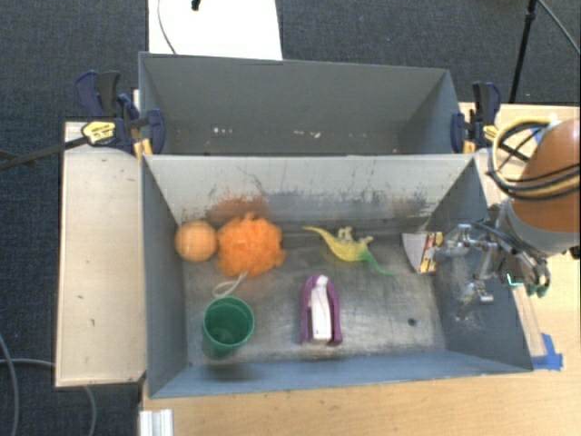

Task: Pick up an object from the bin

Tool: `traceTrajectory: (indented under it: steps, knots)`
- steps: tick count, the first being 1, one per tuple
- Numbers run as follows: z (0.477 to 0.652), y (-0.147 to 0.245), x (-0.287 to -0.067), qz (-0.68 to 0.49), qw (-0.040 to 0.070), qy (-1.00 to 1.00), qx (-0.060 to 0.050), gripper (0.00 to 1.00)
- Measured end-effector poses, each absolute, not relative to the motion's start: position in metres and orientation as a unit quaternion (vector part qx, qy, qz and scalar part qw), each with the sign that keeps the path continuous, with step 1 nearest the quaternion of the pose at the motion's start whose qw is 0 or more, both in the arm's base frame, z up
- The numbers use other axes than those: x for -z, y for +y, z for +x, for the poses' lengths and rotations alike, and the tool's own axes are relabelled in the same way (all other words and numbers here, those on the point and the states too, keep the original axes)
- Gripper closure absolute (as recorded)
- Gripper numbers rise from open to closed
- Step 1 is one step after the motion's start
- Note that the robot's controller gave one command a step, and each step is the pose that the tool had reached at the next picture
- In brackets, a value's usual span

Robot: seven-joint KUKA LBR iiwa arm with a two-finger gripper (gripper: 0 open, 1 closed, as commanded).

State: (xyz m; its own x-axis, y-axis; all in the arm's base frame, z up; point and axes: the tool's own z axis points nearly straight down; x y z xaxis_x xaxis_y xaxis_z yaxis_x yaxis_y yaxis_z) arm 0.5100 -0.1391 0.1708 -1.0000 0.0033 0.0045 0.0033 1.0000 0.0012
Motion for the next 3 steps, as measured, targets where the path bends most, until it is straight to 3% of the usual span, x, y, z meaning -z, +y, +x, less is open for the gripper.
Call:
traceTrajectory:
  steps: [1,2,3]
  knots:
    - [0.512,-0.139,-0.175,0.001,-0.002,-1.0,0.0,0.0]
    - [0.551,-0.103,-0.12,0.044,-0.004,-0.999,-0.001,0.0]
    - [0.571,-0.096,-0.109,-0.039,0.0,-0.999,0.001,0.0]
